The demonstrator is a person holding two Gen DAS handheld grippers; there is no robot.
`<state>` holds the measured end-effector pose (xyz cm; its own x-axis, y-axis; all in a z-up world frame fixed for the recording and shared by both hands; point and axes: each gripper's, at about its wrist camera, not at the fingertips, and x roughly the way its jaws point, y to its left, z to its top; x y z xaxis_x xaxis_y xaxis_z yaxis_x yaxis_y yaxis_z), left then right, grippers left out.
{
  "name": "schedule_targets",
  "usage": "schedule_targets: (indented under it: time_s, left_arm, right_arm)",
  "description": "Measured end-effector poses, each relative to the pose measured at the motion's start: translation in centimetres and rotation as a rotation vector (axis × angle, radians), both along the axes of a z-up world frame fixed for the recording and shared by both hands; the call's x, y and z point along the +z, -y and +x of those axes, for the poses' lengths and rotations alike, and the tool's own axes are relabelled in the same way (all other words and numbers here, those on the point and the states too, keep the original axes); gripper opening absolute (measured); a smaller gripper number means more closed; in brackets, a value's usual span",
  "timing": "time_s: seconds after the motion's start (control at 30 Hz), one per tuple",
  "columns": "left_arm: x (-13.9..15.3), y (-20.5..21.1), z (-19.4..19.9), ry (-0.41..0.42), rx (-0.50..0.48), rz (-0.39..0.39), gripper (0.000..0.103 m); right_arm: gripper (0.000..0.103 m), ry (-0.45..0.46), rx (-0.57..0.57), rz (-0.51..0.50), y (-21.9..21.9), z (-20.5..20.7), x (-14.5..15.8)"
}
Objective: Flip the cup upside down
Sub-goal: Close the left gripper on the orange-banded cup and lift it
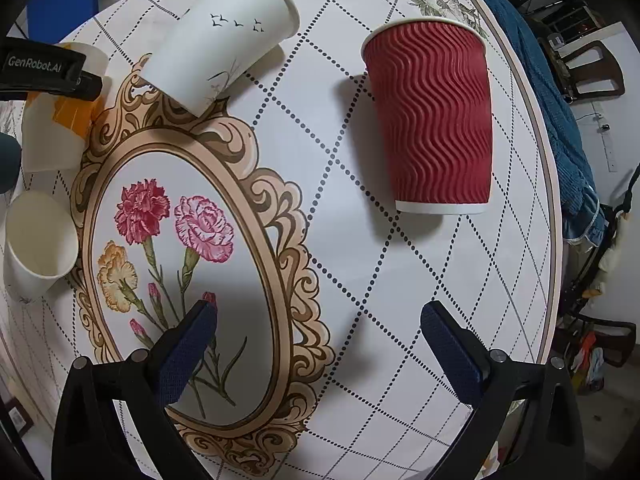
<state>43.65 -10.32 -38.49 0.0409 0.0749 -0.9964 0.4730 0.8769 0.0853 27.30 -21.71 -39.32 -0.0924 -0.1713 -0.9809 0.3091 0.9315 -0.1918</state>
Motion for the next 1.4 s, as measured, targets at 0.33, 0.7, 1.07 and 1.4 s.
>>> schedule_targets:
  time_s: [0.33, 0.7, 1.07, 1.4]
  left_arm:
    - [2.3, -2.4, 0.2, -0.021, 0.094, -0.075, 0.073]
    - [-0.4, -1.8, 0.2, -0.07, 0.083, -0.07, 0.074]
    - [-2.5, -0.1, -0.8, -0.049, -0.02, 0.03, 0.07]
    - [4.0, -1.8, -1.8, -0.051, 0.055, -0.073, 0.07]
  right_arm:
    - [0.103, 0.031, -0.01, -0.004, -1.2, -0.6, 1.5]
    - [0.103, 0.049, -0.033, -0.015, -2.4, -2.1, 2.6]
    - [0.103, 0.036, -0.066, -0.03, -1.8, -2.9, 2.6]
    - [0.102, 0.035, -0.051, 0.014, -1.4, -3.0, 2.3]
